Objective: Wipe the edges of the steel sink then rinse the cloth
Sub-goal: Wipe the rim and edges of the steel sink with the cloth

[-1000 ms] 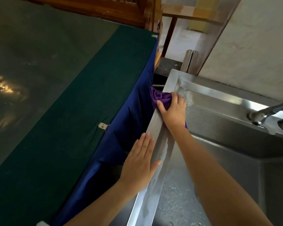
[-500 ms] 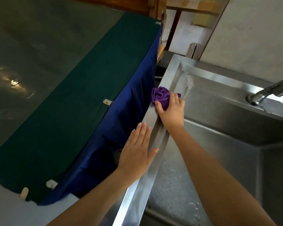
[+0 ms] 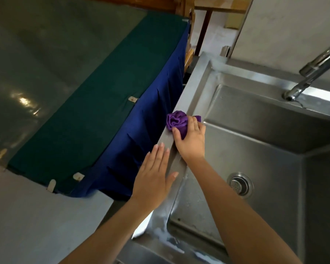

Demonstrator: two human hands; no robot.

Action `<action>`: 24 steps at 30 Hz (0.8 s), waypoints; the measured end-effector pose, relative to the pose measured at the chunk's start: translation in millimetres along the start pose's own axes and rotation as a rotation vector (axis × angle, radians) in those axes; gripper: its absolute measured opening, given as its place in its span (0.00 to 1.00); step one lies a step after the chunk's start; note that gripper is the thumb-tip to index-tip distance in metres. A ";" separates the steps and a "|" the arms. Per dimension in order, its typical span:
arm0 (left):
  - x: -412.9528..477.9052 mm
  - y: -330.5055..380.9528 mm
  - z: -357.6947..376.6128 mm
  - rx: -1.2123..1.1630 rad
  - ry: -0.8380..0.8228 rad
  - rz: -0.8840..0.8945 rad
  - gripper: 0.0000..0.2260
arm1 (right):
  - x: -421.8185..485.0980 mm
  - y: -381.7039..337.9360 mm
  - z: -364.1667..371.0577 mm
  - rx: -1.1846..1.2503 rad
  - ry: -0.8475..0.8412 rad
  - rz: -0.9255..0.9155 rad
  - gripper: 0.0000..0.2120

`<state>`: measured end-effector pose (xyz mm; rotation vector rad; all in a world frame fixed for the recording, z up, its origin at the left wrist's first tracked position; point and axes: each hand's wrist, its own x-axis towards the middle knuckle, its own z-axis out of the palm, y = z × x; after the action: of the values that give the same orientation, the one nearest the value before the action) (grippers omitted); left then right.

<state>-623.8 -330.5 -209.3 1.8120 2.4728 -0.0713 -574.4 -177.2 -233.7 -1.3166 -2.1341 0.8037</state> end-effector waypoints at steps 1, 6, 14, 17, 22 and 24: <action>-5.1 -0.5 0.7 0.003 0.004 0.003 0.31 | -6.6 -1.4 0.5 0.005 0.002 0.002 0.31; -36.8 -4.8 9.2 -0.002 -0.024 0.005 0.33 | -39.3 -9.6 2.8 0.014 0.010 0.005 0.31; -94.3 -13.1 16.5 -0.058 -0.017 0.012 0.33 | -97.3 -29.0 7.7 0.009 0.022 0.035 0.30; -112.0 -14.3 16.8 -0.071 -0.025 0.009 0.33 | -117.7 -36.3 9.1 0.003 0.008 0.054 0.30; -141.6 -17.9 18.0 -0.084 -0.038 0.005 0.32 | -148.0 -45.2 9.6 0.043 -0.005 0.084 0.30; -155.8 -20.0 18.2 -0.071 -0.037 0.010 0.32 | -160.3 -48.7 9.3 0.052 -0.012 0.084 0.29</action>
<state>-595.6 -486.0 -213.9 1.7777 2.4091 -0.0158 -545.5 -342.2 -223.1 -1.3857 -2.0643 0.8967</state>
